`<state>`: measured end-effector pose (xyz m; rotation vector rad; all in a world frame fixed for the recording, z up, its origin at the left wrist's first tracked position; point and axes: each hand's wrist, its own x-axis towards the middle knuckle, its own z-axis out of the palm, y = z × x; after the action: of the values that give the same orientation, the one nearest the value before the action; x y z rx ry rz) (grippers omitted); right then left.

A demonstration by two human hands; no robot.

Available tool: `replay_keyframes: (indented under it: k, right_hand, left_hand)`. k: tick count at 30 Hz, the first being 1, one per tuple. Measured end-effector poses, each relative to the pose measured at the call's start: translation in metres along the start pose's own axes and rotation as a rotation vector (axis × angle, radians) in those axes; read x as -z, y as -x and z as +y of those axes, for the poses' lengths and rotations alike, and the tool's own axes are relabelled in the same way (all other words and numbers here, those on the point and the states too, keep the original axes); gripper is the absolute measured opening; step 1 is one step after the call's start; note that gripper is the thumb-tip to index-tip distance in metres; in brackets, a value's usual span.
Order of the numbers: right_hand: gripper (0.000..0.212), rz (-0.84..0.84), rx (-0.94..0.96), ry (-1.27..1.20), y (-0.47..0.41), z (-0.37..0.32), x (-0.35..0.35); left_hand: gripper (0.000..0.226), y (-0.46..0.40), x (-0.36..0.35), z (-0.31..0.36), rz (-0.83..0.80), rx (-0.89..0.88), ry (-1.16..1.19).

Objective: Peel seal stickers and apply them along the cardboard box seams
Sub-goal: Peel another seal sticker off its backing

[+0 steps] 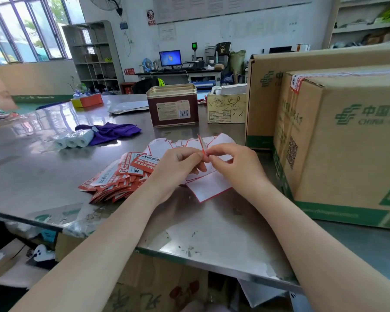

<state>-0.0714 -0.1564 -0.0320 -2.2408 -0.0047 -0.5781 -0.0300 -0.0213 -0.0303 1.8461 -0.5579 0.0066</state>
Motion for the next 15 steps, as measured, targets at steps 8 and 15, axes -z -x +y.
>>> replay_keyframes:
  k: [8,15]
  right_hand:
    - [0.022,0.008,-0.012,-0.012,0.0010,0.0012,0.0004]
    - [0.023,0.000,-0.010,0.003,0.0015,-0.0005,0.0014]
  left_hand:
    - [0.025,-0.0006,0.0004,-0.0046,-0.042,-0.056,-0.068]
    - [0.024,0.0001,0.0009,-0.0054,-0.059,-0.095,-0.167]
